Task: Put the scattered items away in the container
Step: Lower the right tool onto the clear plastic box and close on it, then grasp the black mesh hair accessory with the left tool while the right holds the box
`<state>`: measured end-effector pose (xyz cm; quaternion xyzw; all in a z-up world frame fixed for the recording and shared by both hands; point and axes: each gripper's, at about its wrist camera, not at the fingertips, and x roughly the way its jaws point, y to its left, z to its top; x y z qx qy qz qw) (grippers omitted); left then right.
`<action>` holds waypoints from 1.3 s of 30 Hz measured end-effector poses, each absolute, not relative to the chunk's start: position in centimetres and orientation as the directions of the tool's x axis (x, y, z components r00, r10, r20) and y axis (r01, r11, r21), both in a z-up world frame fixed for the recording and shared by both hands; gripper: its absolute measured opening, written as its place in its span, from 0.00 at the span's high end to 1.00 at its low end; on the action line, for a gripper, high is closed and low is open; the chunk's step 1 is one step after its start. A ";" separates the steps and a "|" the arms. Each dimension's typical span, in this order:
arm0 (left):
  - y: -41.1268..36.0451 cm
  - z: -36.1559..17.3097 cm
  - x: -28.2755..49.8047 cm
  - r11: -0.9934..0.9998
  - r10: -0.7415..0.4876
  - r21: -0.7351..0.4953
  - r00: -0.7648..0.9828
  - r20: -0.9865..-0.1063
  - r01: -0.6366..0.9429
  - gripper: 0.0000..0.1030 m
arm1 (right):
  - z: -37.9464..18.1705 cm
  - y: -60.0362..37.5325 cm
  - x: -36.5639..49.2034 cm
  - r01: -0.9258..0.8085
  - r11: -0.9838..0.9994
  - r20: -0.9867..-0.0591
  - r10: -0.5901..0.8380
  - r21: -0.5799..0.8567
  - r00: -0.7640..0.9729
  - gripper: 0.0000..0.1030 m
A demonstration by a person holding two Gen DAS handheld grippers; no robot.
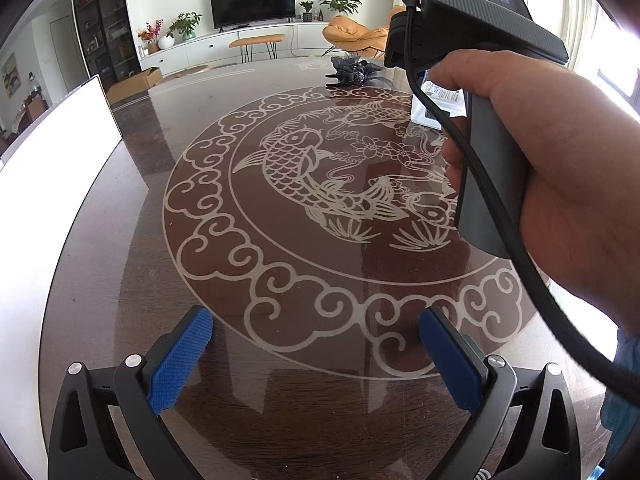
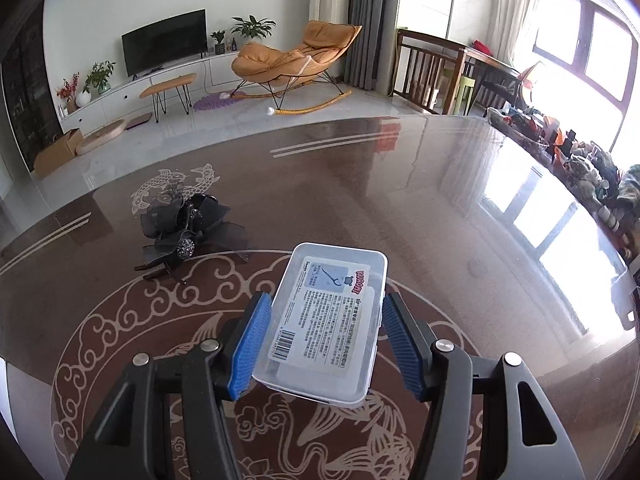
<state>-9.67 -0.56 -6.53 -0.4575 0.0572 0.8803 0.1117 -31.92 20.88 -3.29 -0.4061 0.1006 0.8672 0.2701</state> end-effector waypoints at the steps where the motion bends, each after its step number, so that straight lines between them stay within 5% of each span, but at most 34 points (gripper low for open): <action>1: -0.6 -6.5 -9.7 -0.969 0.144 -0.001 -0.557 -0.818 -0.249 0.00 | -3.4 21.2 -31.8 -0.570 -0.821 -0.763 0.391 -0.035 -0.515 0.42; 6: -0.6 -6.5 -9.7 -0.969 0.144 -0.002 -0.556 -0.818 -0.248 0.00 | -5.2 21.5 -32.2 -0.565 -0.822 -0.800 0.389 -0.078 -0.456 0.38; 9: -0.6 -6.5 -9.7 -0.969 0.144 -0.001 -0.556 -0.818 -0.248 0.00 | -6.5 23.3 -30.7 -0.550 -0.834 -0.799 0.300 0.046 -0.522 0.37; 18: -0.1 -6.3 -10.8 -0.958 0.158 0.001 -0.532 -0.832 -0.286 0.00 | -7.4 28.0 -27.6 -0.269 -0.962 -0.773 0.140 0.040 -0.618 0.40; 26: 5.5 -4.5 -25.2 -0.906 0.296 -0.099 -0.450 -0.843 -0.412 0.00 | -7.9 30.8 -24.2 -0.204 -0.977 -0.774 0.084 0.059 -0.628 0.39; 35: 13.2 -5.4 -38.3 -0.844 0.201 0.107 -0.495 -0.845 -0.526 0.00 | -7.2 31.0 -24.9 -0.206 -0.977 -0.776 0.090 0.053 -0.624 0.39; 39: 13.6 -5.8 -41.0 -0.853 0.269 0.028 -0.484 -0.833 -0.521 0.00 | -7.2 31.2 -24.8 -0.207 -0.977 -0.776 0.085 0.059 -0.625 0.39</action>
